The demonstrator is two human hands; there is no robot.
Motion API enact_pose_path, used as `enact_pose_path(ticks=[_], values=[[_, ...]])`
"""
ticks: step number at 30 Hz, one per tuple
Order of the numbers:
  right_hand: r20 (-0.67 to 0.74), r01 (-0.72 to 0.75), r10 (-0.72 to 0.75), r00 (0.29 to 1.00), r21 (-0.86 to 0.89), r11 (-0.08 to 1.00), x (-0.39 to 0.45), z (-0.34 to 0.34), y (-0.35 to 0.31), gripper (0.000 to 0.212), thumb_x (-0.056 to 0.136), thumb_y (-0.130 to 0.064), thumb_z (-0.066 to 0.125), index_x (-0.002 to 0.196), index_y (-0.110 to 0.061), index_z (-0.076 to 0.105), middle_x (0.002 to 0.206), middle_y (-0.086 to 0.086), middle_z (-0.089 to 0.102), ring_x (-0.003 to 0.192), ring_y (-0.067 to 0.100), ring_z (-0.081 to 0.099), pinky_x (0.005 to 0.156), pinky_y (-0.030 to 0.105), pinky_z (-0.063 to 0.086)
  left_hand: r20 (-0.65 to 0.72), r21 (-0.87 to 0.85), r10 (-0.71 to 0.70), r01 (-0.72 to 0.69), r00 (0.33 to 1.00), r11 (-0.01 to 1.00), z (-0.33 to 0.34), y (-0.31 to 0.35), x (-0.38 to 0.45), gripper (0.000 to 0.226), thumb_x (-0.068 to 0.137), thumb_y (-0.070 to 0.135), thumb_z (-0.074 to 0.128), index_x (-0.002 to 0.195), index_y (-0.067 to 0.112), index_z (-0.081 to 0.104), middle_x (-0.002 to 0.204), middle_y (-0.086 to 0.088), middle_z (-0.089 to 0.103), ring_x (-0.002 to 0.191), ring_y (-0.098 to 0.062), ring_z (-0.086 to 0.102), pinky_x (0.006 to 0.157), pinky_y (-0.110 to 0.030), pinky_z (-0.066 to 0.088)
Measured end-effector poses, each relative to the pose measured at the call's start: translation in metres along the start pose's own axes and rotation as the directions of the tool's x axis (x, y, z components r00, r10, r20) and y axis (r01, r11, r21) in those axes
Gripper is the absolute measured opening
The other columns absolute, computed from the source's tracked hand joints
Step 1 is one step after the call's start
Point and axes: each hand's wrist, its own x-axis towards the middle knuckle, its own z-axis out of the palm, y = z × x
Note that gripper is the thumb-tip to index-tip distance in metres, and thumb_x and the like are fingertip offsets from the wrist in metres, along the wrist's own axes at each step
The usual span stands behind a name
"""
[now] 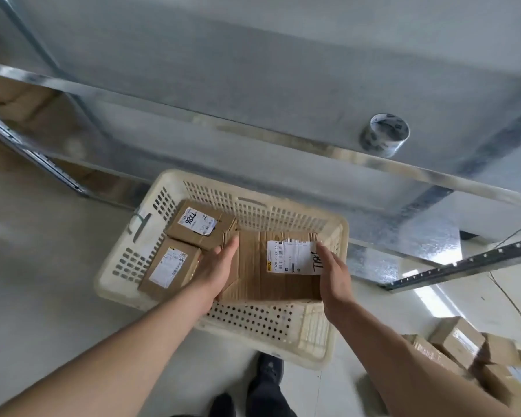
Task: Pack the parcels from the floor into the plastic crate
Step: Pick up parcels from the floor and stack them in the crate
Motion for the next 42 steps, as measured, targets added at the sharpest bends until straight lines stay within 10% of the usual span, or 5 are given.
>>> enact_pose_path(ticks=[12, 18, 25, 35, 42], values=[[0.031, -0.136, 0.143, 0.989, -0.164, 0.977, 0.059, 0.054, 0.060, 0.071, 0.072, -0.058, 0.058, 0.129, -0.016, 0.060, 0.118, 0.007, 0.069, 0.109, 0.026, 0.064, 0.082, 0.037, 0.049, 0.051, 0.177, -0.108, 0.097, 0.993, 0.979, -0.007, -0.054, 0.099, 0.084, 0.095, 0.052, 0.051, 0.158, 0.025, 0.003, 0.165, 0.003, 0.004, 0.151, -0.024, 0.011, 0.119, -0.048, 0.015], [-0.076, -0.277, 0.268, 0.961, -0.164, 0.947, 0.099, 0.077, 0.143, 0.094, 0.061, -0.065, 0.066, 0.144, -0.025, 0.048, 0.136, 0.006, 0.059, 0.121, 0.031, 0.058, 0.105, 0.059, 0.047, 0.129, 0.305, -0.227, 0.179, 0.965, 0.935, 0.013, -0.099, 0.175, 0.076, 0.093, 0.034, 0.057, 0.155, 0.015, 0.018, 0.162, -0.007, 0.019, 0.146, -0.027, 0.023, 0.114, -0.044, 0.026], [-0.145, -0.510, 0.505, 0.851, -0.004, 0.860, 0.147, 0.094, 0.222, 0.051, 0.089, -0.038, 0.068, 0.133, -0.020, 0.050, 0.126, 0.011, 0.063, 0.112, 0.031, 0.060, 0.097, 0.055, 0.049, 0.179, 0.300, -0.192, 0.132, 0.965, 0.945, 0.029, -0.133, 0.251, 0.075, 0.089, 0.028, 0.059, 0.155, 0.017, 0.024, 0.160, -0.004, 0.026, 0.144, -0.023, 0.029, 0.110, -0.036, 0.028], [-0.189, -0.362, 0.312, 0.931, -0.594, 0.719, 0.162, 0.108, 0.233, 0.091, 0.088, -0.028, 0.075, 0.160, -0.032, 0.019, 0.163, -0.002, 0.034, 0.134, 0.026, 0.051, 0.107, 0.050, 0.049, 0.037, 0.124, -0.389, 0.382, 0.921, 0.916, 0.005, -0.166, 0.272, 0.079, 0.088, 0.012, 0.054, 0.156, 0.025, 0.017, 0.161, -0.003, 0.021, 0.142, -0.031, 0.031, 0.110, -0.054, 0.036], [-0.055, -0.384, 0.452, 0.890, -0.624, 0.681, 0.168, 0.116, 0.243, 0.022, 0.094, -0.024, 0.065, 0.115, -0.025, 0.059, 0.102, -0.001, 0.072, 0.084, 0.016, 0.066, 0.077, 0.037, 0.060, 0.050, 0.075, -0.348, 0.344, 0.936, 0.936, -0.004, -0.144, 0.306, 0.065, 0.090, 0.006, 0.053, 0.150, 0.021, 0.034, 0.154, -0.005, 0.033, 0.133, -0.027, 0.038, 0.102, -0.047, 0.040]])
